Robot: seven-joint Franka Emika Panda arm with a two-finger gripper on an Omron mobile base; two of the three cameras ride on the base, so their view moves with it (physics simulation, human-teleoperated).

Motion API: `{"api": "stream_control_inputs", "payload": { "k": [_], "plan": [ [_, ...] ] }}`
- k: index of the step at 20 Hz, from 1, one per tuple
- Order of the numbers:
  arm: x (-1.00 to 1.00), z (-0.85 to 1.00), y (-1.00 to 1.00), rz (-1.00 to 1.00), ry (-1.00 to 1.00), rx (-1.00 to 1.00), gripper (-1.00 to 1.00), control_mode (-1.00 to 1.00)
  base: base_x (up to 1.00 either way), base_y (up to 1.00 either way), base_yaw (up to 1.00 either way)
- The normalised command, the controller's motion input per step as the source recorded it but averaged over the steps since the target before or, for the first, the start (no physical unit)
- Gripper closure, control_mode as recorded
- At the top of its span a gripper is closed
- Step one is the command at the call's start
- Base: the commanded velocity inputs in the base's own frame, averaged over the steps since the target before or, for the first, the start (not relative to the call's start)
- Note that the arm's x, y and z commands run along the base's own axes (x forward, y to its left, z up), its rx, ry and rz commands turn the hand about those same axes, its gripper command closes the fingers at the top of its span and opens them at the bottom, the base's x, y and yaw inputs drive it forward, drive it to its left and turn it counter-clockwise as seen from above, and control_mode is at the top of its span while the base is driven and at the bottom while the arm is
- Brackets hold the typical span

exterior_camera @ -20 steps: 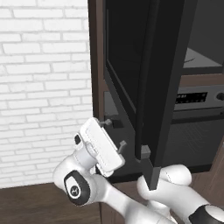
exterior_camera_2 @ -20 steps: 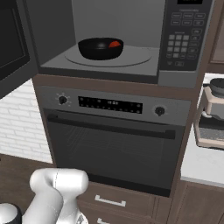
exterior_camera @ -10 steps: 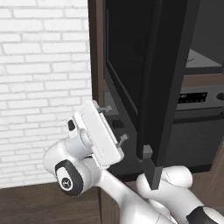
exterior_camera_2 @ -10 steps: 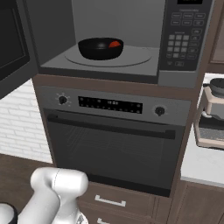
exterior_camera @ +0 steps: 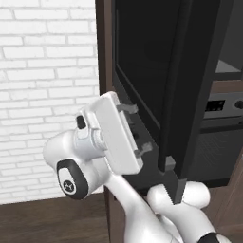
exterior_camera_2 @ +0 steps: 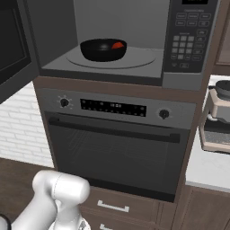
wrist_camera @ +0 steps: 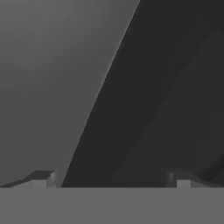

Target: Pick the bell pepper from the sink and place it in the bowl. Then pick the bowl and place it in the microwave. Then close the microwave door and press the start button.

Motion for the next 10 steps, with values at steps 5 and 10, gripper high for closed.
{"api": "stream_control_inputs", "payload": {
  "k": [5,10],
  "plan": [
    [-0.47,0.08,-0.44,0.00,-0.28,0.12,-1.00,-1.00,0.00,0.00,0.00],
    [-0.32,0.00,-0.73,0.03,-0.26,0.17,-1.00,-1.00,0.00,0.00,0.00]
  ]
}}
